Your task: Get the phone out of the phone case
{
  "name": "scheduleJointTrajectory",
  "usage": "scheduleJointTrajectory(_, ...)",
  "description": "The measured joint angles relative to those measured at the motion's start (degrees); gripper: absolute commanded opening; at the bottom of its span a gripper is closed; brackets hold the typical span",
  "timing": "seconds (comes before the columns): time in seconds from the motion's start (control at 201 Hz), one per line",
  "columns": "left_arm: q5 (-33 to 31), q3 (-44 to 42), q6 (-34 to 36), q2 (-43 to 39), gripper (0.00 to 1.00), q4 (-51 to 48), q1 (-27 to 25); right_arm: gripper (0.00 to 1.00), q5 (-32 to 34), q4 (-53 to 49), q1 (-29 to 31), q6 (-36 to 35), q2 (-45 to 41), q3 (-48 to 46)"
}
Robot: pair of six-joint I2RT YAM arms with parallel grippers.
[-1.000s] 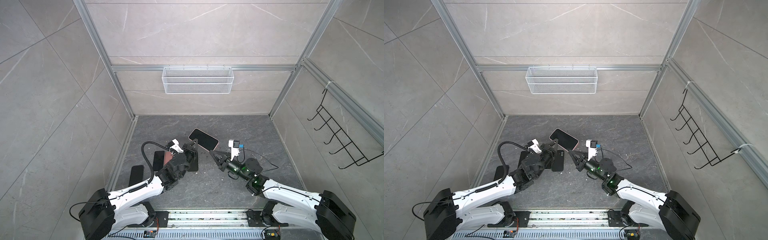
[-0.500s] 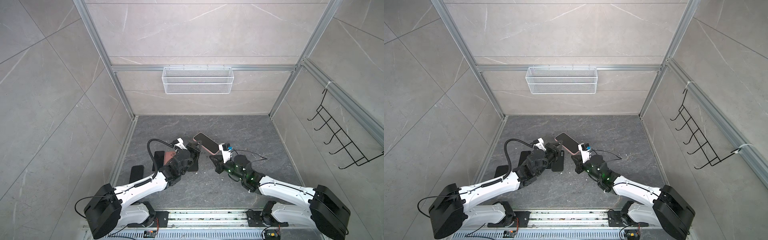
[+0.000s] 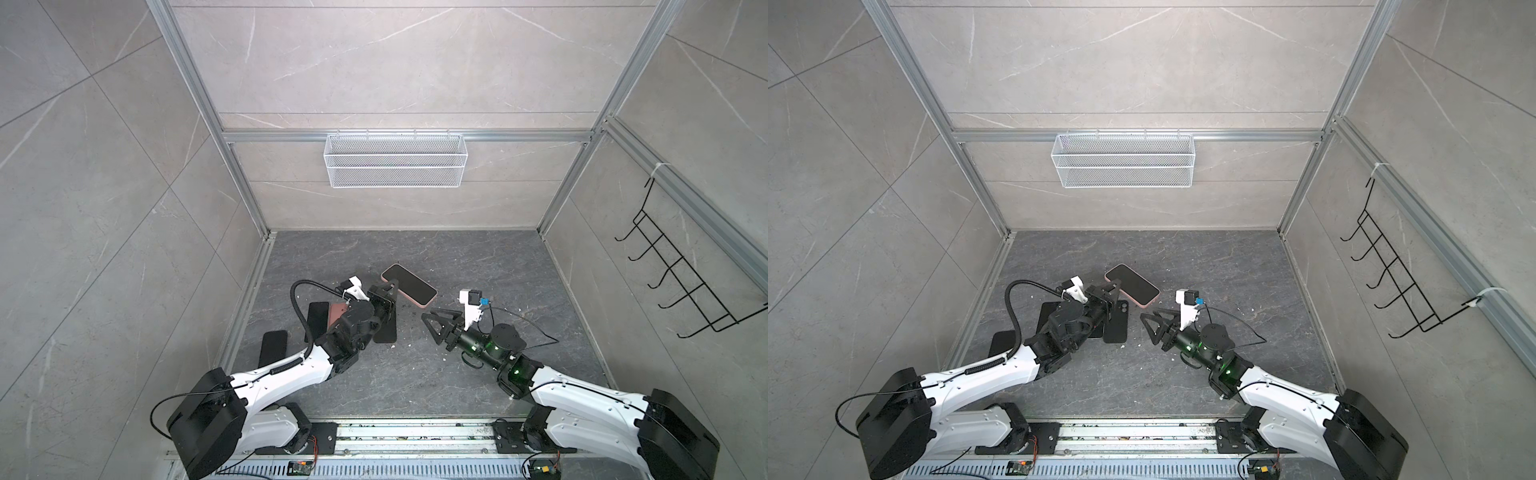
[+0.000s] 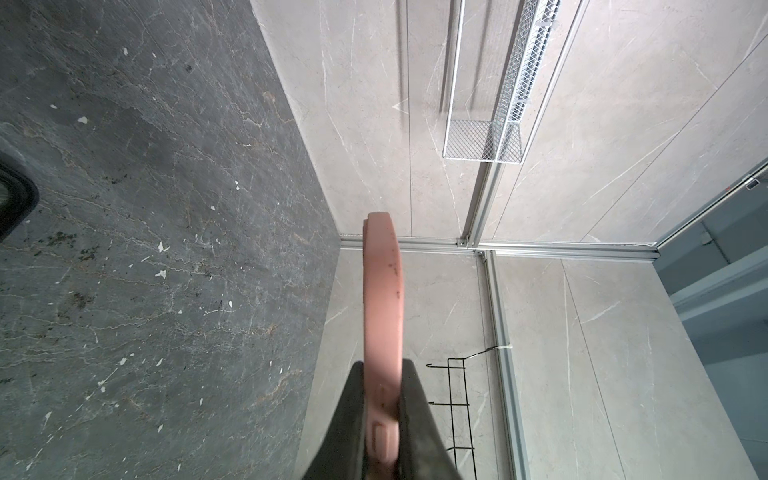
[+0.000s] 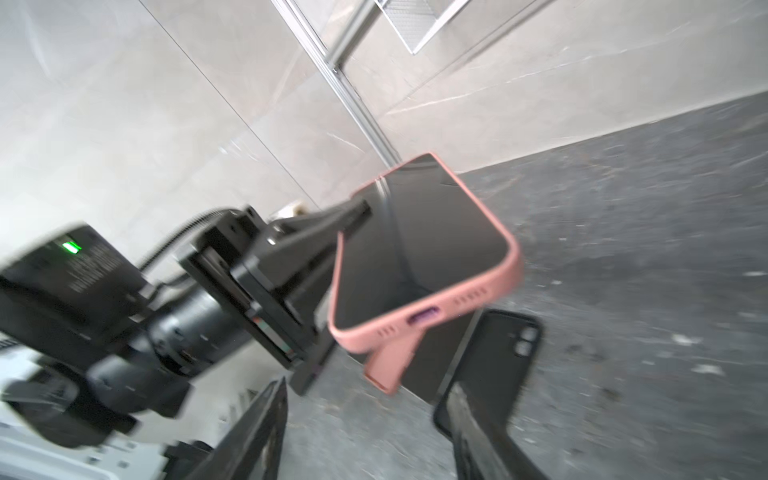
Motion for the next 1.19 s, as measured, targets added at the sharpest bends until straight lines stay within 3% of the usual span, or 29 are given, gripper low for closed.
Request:
scheduleJointTrajectory(0.199,-0.11,-1.05,-0.04,0.04,0.0,2.45,-0.04,0.49,-1.79,10.27,0.0,7.69,8.41,0.0)
scheduleJointTrajectory(0.468,-0.85,-2.25,-0.04,-0.11,0.0,2.84,-0.04,0.46,-2.47,20.48,0.0,13.53,13.46,0.0)
scheduleJointTrajectory(0.713,-1.33,-2.27,-0.07,-0.11,0.0,4.09,-0.04,0.23,-2.67,23.63,-0.02,15.5,15.13,0.0)
scheduleJointTrajectory(0.917,-1.38,-2.27,-0.07,-0.11,0.0,4.2,-0.02,0.11,-2.8,25.51,-0.17,16.44,16.79,-0.04)
scheduleJointTrajectory(1.131,-1.44,-2.27,-0.07,-0.11,0.0,4.61,-0.04,0.08,-3.52,26.21,-0.76,16.72,17.07,-0.07)
scheduleJointTrajectory(1.191,-1.42,-2.27,-0.07,-0.11,0.0,4.85,-0.04,0.16,-3.8,26.45,-0.94,16.87,17.07,-0.09)
